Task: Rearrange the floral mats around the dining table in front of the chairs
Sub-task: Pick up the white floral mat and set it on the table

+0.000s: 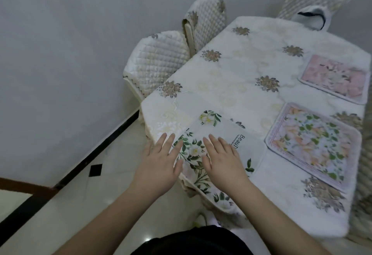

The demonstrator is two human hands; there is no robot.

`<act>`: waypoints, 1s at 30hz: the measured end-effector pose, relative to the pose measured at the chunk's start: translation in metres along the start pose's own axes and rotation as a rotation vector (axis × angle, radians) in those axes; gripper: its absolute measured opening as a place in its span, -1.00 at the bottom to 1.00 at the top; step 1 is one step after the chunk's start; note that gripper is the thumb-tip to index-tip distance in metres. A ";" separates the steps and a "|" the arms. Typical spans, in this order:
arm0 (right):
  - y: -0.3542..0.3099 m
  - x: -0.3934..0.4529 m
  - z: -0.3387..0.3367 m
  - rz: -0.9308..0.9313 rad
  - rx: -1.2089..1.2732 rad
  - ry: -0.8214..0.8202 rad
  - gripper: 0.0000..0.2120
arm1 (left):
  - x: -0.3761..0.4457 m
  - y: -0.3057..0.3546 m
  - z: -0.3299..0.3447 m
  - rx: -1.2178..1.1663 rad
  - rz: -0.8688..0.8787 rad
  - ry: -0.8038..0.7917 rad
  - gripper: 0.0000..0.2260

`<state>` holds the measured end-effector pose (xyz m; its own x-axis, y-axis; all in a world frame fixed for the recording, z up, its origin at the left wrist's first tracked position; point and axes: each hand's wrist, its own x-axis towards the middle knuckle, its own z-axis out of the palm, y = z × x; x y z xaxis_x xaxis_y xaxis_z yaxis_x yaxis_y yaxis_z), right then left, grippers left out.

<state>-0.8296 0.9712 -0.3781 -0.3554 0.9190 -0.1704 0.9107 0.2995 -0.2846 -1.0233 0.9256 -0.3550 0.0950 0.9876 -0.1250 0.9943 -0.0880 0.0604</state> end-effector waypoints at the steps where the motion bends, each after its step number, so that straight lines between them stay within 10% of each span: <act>1: 0.004 0.004 -0.001 0.010 -0.004 0.003 -0.47 | 0.010 0.001 0.001 0.014 0.016 -0.003 -0.51; 30: -0.007 0.043 0.071 0.658 0.133 0.092 -0.40 | 0.174 -0.043 0.080 0.089 0.728 -0.225 -0.49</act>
<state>-0.8662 0.9902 -0.4504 0.2890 0.9189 -0.2685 0.8956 -0.3586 -0.2634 -1.0458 1.0909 -0.4583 0.7254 0.6273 -0.2833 0.6766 -0.7254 0.1264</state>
